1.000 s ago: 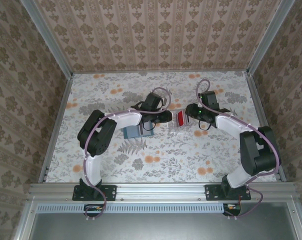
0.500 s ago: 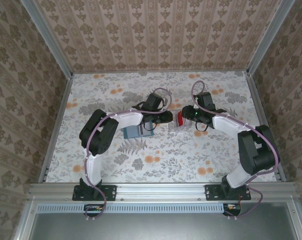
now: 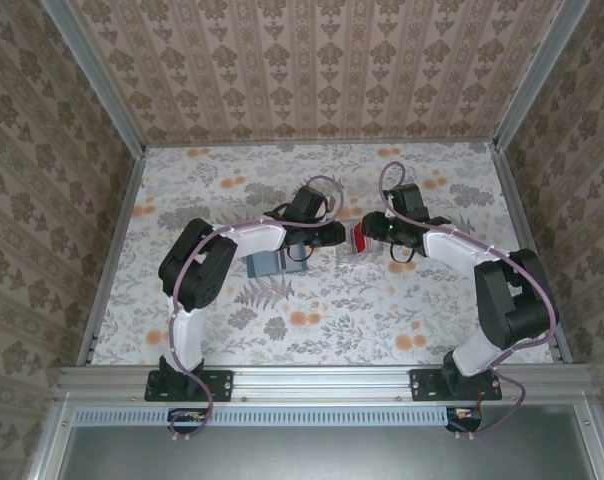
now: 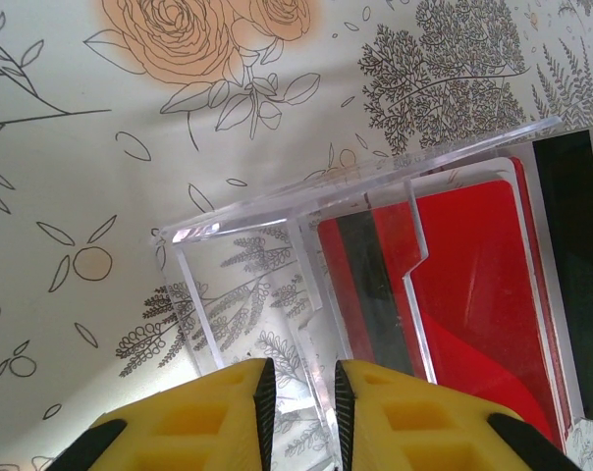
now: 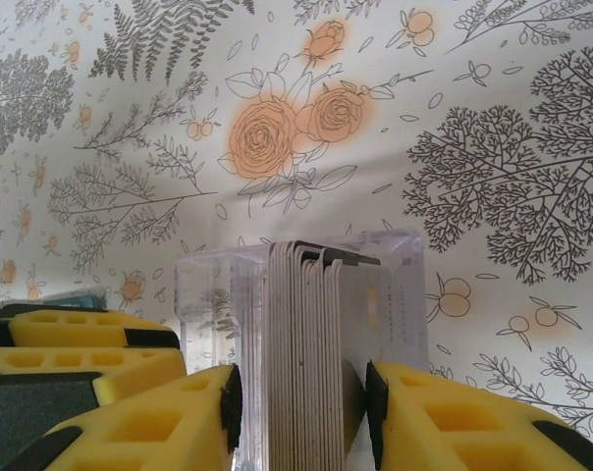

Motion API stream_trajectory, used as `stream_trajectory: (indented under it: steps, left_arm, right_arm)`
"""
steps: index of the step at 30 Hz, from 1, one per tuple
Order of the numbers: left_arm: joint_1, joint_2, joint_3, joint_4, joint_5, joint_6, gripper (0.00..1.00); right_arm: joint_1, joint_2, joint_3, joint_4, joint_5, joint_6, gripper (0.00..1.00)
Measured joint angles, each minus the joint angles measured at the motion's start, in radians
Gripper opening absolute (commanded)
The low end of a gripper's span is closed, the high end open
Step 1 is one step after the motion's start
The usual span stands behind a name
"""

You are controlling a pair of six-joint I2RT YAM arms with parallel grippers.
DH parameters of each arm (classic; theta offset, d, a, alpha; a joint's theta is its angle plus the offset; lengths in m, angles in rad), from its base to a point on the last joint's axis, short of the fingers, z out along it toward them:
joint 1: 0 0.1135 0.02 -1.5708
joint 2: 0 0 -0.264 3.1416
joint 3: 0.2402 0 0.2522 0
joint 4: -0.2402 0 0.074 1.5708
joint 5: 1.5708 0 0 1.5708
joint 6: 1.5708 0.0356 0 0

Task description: Put the credit cards into the card holder

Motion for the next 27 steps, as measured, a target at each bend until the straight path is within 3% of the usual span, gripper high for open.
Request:
stream_trajectory:
  steps: [12, 27]
  left_arm:
    - [0.0, 0.0, 0.0, 0.0, 0.0, 0.0, 0.26]
    - [0.0, 0.0, 0.0, -0.008, 0.0, 0.0, 0.26]
  right_arm:
    - [0.002, -0.05, -0.002, 0.0, 0.0, -0.008, 0.41]
    - [0.002, -0.059, -0.011, -0.002, 0.052, -0.016, 0.15]
